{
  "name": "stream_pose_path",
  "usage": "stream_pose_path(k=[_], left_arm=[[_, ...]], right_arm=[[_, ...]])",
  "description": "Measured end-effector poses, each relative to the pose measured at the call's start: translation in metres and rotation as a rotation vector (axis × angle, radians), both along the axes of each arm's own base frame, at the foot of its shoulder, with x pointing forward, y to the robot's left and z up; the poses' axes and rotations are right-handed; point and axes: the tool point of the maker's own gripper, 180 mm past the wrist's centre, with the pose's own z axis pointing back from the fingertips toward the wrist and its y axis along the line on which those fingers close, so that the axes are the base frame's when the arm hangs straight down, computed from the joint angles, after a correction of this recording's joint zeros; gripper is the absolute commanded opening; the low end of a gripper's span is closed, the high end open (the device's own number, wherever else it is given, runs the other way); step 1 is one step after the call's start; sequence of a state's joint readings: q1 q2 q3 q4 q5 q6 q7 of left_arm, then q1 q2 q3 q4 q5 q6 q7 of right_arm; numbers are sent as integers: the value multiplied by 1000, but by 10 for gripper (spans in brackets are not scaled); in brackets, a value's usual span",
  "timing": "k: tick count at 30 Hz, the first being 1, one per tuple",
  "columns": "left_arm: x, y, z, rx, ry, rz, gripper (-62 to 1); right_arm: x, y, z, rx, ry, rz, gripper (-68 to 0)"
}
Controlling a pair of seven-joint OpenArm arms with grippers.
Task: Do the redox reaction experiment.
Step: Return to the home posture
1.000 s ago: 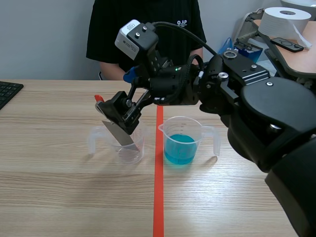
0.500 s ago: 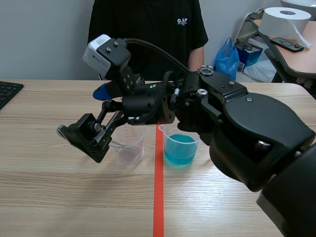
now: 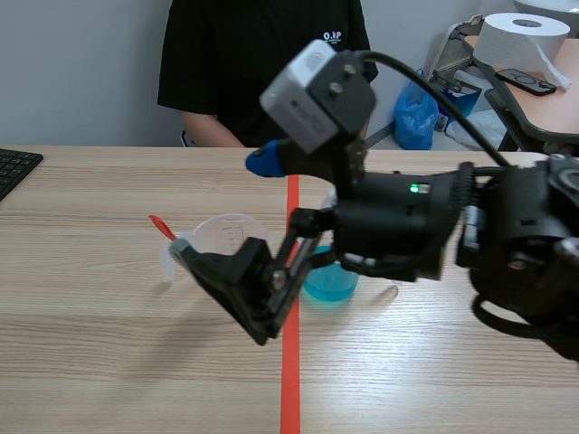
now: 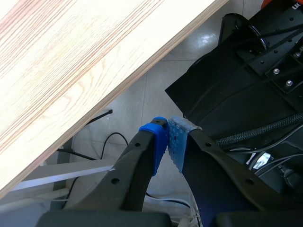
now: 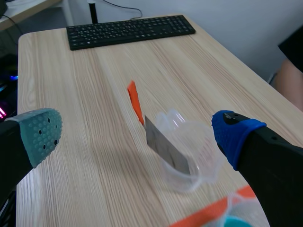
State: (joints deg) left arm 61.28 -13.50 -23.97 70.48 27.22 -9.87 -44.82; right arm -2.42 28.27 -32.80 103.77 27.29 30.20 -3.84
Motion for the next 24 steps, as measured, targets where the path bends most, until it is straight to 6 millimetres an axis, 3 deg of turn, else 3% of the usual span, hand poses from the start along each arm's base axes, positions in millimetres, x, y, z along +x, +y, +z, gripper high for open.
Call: stream_pose_path(k=[7,13,19,24], left_arm=[[0,0,0,0,-1,-1,-568],[-1,1,4,-4,-1,-40,-568],[-5,-22,7,-86,3,-141,-568],[18,-33,29,-175,-100,-126,-559]], right_arm=[[-2,-66,6,-28,33,-158,4],[-21,-101,-1,-76,84,-257,4],[-48,-117,-2,-104,142,-315,4],[-58,-121,-3,-122,165,-325,4]])
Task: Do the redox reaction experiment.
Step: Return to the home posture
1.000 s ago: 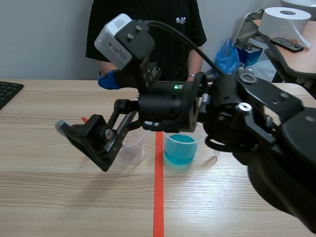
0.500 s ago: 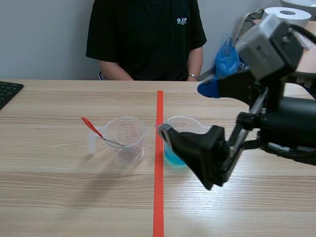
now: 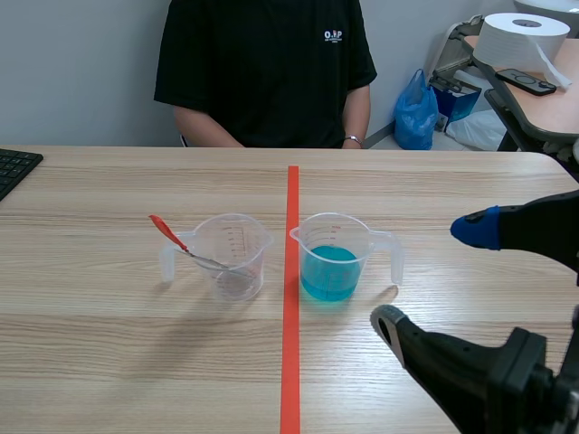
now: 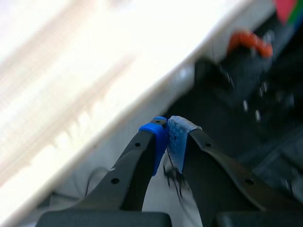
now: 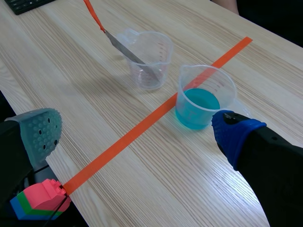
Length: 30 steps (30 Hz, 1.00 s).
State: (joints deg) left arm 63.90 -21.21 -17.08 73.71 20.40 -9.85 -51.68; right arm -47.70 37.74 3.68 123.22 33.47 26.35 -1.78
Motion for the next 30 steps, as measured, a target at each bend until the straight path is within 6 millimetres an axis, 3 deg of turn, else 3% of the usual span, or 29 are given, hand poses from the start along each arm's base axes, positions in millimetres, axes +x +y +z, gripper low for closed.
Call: stream_pose_path(k=[3,9,14,22,30], left_arm=[[17,-11,27,-66,-92,-16,-476],[45,-31,75,-167,-211,-30,-158],[56,-30,97,-244,-248,31,-15],[67,-13,107,-332,-262,171,14],[71,-16,131,-404,-411,305,14]], right_arm=[[4,-4,0,-12,-5,-24,4],[8,-5,0,-30,-22,-26,4],[7,-6,-2,-56,-30,-19,4],[7,-8,-8,-112,-39,-8,4],[7,-8,-8,-112,-39,-8,4]])
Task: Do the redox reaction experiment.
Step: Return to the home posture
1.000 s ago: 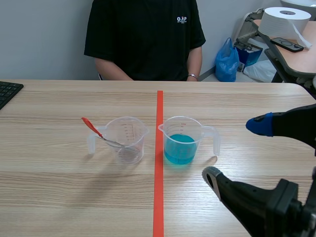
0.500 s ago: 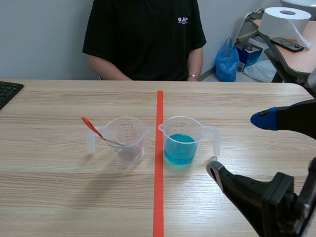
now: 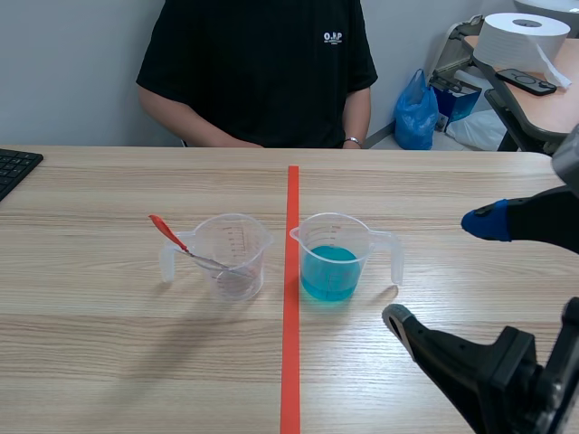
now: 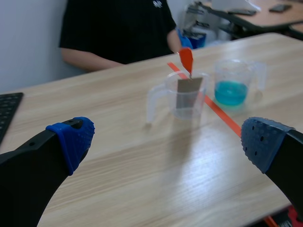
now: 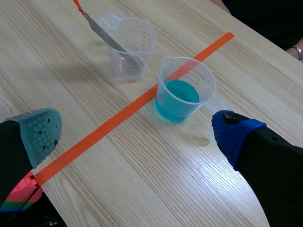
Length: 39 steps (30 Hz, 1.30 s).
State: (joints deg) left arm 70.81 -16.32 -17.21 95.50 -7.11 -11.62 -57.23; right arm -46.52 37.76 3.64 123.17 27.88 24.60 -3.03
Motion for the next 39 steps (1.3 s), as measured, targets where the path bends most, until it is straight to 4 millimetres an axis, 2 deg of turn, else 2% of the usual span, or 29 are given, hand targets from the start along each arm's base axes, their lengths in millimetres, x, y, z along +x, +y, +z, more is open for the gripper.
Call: stream_pose_path(k=[4,17,22,26,30,39], left_arm=[[11,0,7,-29,-68,39,14],[37,-11,17,-72,-171,6,14],[38,-11,11,-62,-139,8,14],[44,-11,-7,-27,-52,14,14],[51,-10,-5,-23,-66,16,14],[53,-11,-3,-25,-81,15,14]], right_arm=[[0,0,0,-1,1,0,4],[-1,-1,-3,-15,14,-1,4],[-1,-1,-4,-17,16,-2,4],[-1,-1,-4,-17,16,-2,4],[-1,-1,-4,-17,16,-2,4],[-1,-1,-4,-17,16,-2,4]])
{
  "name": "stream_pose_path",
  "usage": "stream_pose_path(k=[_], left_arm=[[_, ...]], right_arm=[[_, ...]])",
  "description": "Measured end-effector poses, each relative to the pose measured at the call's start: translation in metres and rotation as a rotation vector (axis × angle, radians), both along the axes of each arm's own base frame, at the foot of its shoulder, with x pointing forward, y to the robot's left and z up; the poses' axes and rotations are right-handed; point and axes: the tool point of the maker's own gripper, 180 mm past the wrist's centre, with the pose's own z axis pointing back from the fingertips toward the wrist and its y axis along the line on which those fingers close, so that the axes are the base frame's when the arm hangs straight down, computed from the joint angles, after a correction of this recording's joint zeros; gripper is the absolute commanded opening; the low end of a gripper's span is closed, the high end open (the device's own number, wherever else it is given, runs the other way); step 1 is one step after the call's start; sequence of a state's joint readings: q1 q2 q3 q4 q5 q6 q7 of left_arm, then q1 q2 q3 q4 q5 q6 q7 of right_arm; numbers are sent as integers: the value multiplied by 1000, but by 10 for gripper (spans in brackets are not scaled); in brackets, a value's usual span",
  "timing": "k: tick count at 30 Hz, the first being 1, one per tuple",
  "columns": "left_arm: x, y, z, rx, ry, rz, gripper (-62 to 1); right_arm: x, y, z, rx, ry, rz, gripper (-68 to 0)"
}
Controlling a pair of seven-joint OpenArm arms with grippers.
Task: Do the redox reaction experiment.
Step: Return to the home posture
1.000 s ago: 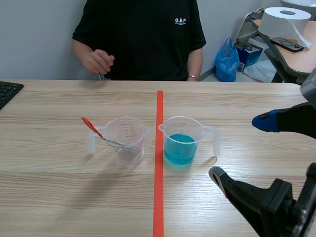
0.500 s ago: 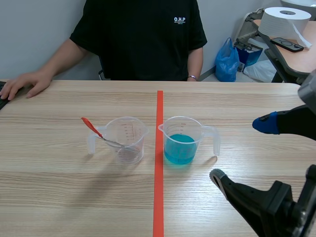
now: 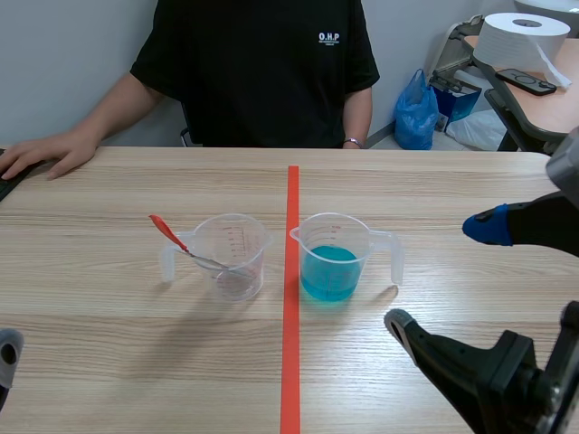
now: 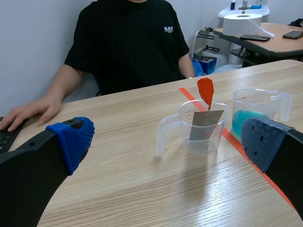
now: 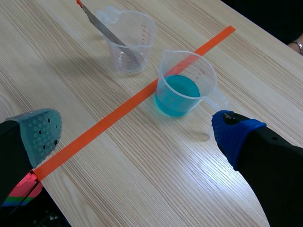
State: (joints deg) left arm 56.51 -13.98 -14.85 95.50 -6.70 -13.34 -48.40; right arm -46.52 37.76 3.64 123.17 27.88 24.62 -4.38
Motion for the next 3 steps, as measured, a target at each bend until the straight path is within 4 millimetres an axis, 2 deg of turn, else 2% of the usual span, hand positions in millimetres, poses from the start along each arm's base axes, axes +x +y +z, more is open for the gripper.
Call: stream_pose_path(k=[3], left_arm=[[0,0,0,0,0,0,14]], right_arm=[[0,0,0,0,0,0,4]])
